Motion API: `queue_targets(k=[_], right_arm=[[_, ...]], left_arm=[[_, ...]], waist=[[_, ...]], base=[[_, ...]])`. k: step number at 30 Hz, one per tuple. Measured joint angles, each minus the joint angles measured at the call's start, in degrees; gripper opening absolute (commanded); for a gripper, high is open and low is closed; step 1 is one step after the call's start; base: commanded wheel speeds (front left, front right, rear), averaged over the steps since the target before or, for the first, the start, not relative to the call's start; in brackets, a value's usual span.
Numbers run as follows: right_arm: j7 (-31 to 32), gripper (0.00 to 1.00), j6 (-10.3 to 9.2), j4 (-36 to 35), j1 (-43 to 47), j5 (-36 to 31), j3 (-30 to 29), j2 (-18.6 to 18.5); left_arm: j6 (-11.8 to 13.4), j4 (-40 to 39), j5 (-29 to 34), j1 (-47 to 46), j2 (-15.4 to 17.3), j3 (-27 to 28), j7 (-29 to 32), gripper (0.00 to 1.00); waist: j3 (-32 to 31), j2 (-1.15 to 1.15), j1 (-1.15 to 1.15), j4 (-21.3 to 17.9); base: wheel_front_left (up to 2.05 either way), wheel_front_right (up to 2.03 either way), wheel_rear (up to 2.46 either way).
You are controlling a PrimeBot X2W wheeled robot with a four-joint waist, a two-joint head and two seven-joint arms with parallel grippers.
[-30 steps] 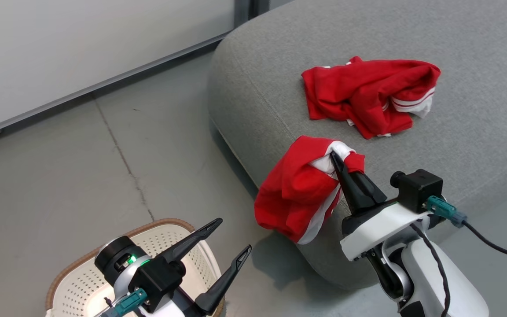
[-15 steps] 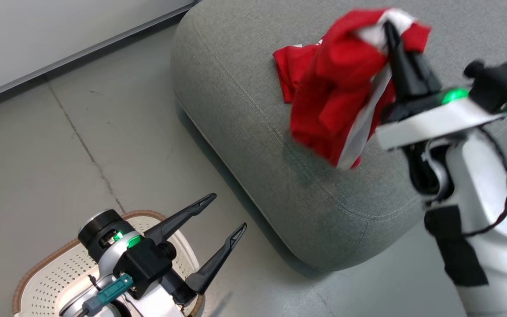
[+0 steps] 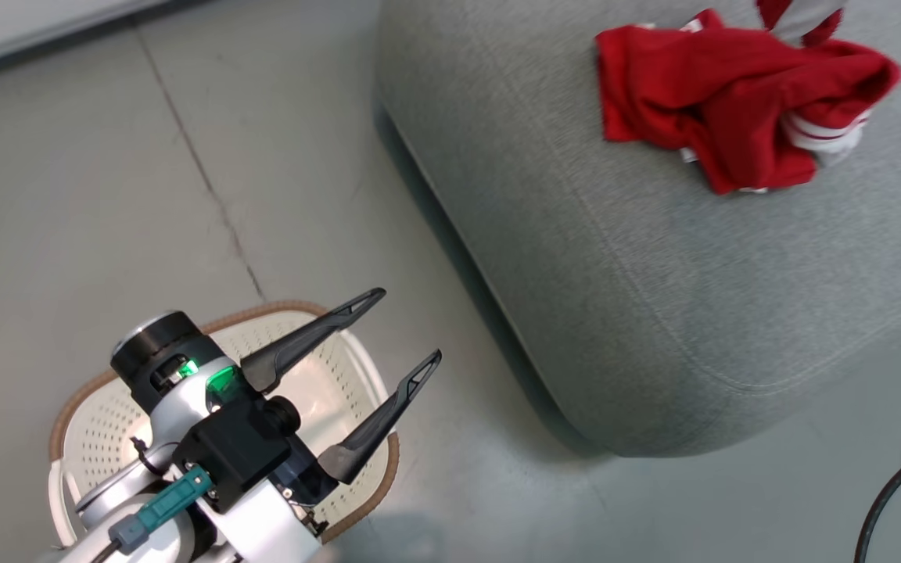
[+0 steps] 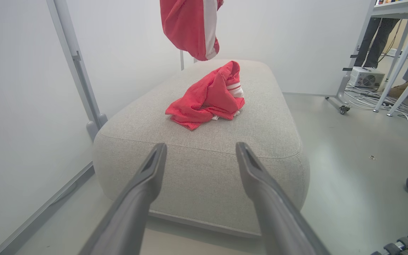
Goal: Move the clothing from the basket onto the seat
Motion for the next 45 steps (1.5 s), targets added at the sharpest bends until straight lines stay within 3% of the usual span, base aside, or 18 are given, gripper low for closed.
queue_targets(k=[12,21,23,24,34,45], right_arm=[[-2.9,0.00,0.05,13.7,6.6,-4.4,-7.1,0.6],[-5.5,0.00,0.05,25.1,12.2,-5.4,-14.0,1.0],[-6.3,0.76,0.05,25.8,12.6,-5.9,-14.6,1.1],[-6.7,1.00,0.05,26.0,12.8,-6.0,-14.8,1.1],[-7.9,1.00,0.05,20.2,22.7,-7.9,-14.5,0.6],[-7.9,1.00,0.05,-1.1,37.8,-4.1,-5.7,1.1]], left_arm=[[-0.3,-1.1,-0.1,-2.6,3.9,0.1,-0.6,1.00],[-0.4,-0.2,-0.8,-3.7,4.1,-1.0,-1.1,1.00],[-0.4,0.3,-0.9,-3.7,4.0,-1.2,-1.3,1.00],[-0.4,0.6,-1.1,-3.7,3.8,-1.4,-1.4,1.00],[2.2,6.4,-3.8,-1.3,-0.9,-1.7,-5.1,1.00],[6.8,12.8,-8.0,2.1,-4.4,1.5,-9.2,1.00]], waist=[[8.5,0.00,0.00,3.2],[8.4,0.00,0.00,3.6],[7.7,0.00,0.00,3.6],[7.3,0.00,0.00,3.6],[0.2,0.00,0.00,5.3],[-6.9,0.00,0.00,11.1]], base=[[0.00,0.00,0.00],[0.00,0.00,0.00],[0.00,0.00,0.00],[0.00,0.00,0.00],[0.00,0.00,0.00],[0.00,0.00,0.00]])
